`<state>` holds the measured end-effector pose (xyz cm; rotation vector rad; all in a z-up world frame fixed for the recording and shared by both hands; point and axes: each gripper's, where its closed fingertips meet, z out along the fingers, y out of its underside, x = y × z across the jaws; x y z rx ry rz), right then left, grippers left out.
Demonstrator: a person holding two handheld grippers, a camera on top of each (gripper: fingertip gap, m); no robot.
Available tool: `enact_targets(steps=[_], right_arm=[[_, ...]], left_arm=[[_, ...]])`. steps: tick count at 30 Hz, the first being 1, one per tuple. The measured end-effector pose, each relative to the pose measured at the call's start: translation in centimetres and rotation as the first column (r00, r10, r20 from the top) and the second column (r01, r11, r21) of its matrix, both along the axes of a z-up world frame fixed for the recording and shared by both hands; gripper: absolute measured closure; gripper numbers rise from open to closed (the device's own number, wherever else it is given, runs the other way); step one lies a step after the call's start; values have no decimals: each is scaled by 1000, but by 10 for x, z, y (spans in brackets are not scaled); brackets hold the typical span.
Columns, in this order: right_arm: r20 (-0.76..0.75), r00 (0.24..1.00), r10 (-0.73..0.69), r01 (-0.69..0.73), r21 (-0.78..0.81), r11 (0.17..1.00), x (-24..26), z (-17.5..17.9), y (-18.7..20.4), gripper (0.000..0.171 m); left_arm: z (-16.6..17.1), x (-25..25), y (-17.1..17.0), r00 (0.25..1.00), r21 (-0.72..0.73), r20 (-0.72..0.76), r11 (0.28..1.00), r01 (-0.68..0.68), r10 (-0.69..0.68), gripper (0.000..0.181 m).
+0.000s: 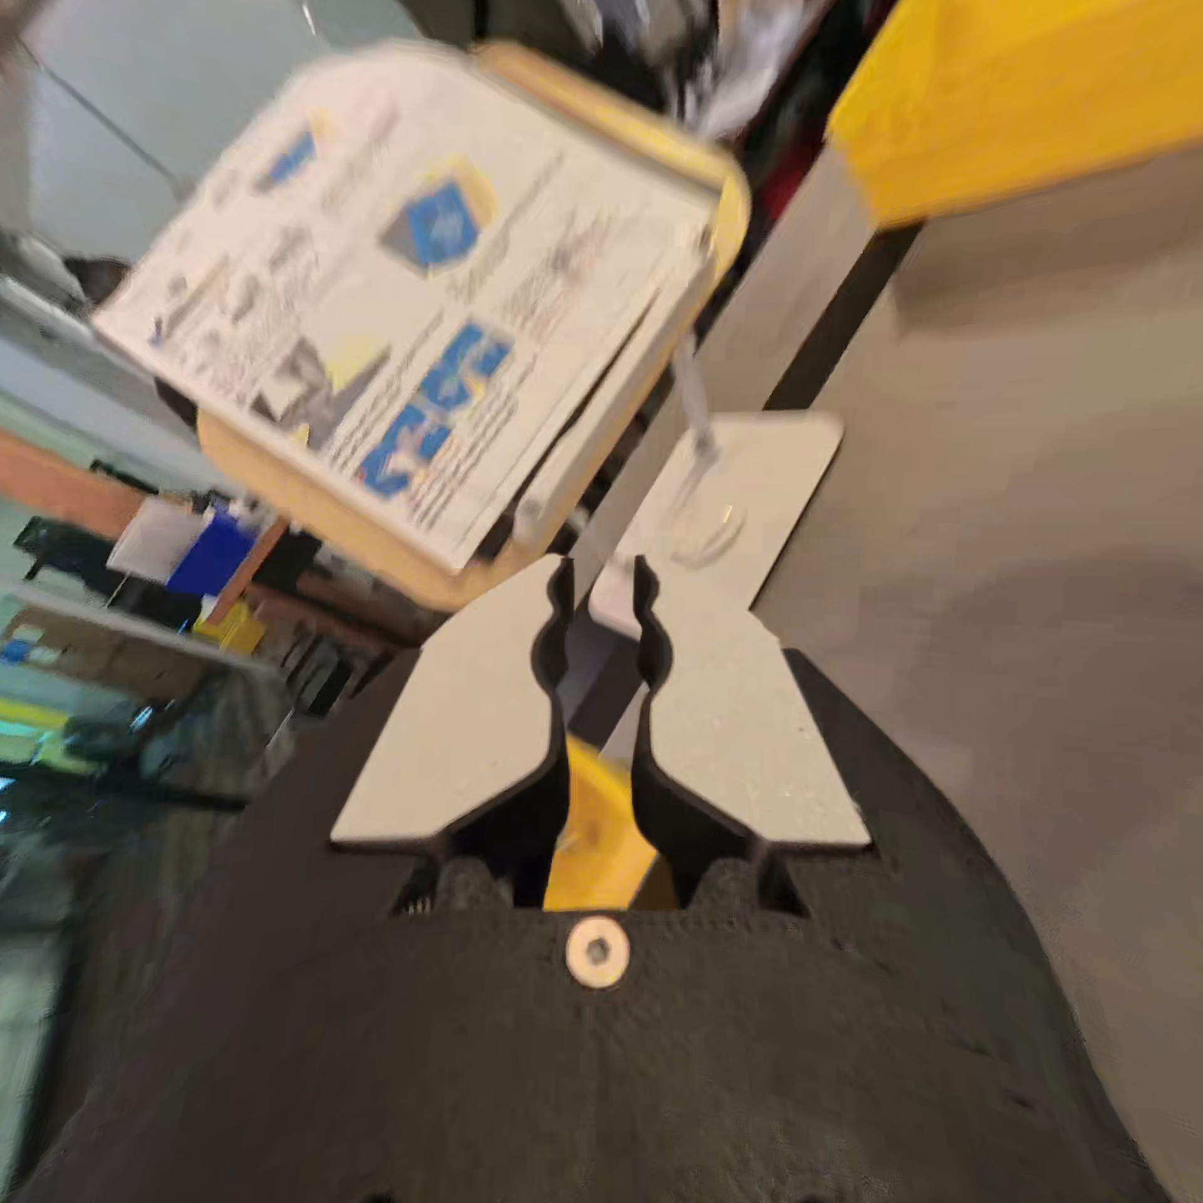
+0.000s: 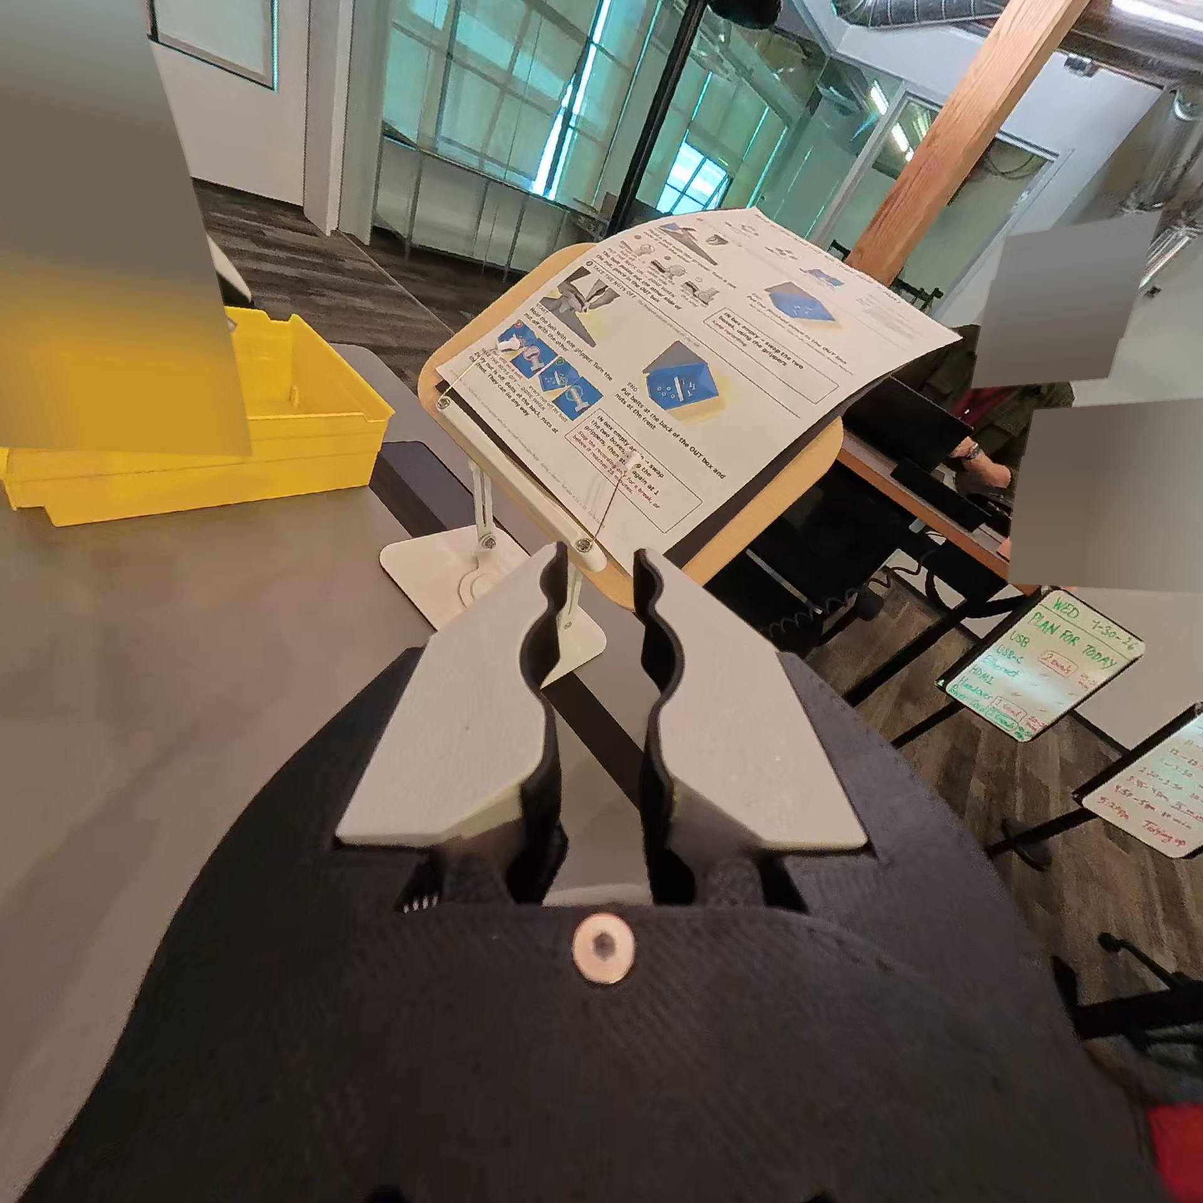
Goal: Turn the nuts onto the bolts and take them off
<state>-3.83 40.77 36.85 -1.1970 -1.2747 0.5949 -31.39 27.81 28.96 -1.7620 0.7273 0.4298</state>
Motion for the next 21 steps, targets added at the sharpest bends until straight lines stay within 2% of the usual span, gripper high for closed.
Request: enact_targets(steps=[4, 7, 12, 21], right_arm=[[25, 1000, -4, 4, 1, 1000, 1, -8, 4, 153], [51, 999, -13, 12, 7, 1000, -1, -15, 8, 153], [71, 997, 13, -13, 0, 1000, -9, -25, 9, 153], [93, 995, 36, -36, -2, 999, -18, -36, 12, 153]], left_arm=[[-47, -78, -4, 973, -319, -229, 941, -114, 40, 165], [-83, -124, 2, 927, -443, -375, 877, -187, 8, 164], [-139, -158, 16, 914, -582, -390, 799, -151, -111, 158], [-201, -196, 29, 873, -739, -414, 655, -157, -258, 152]])
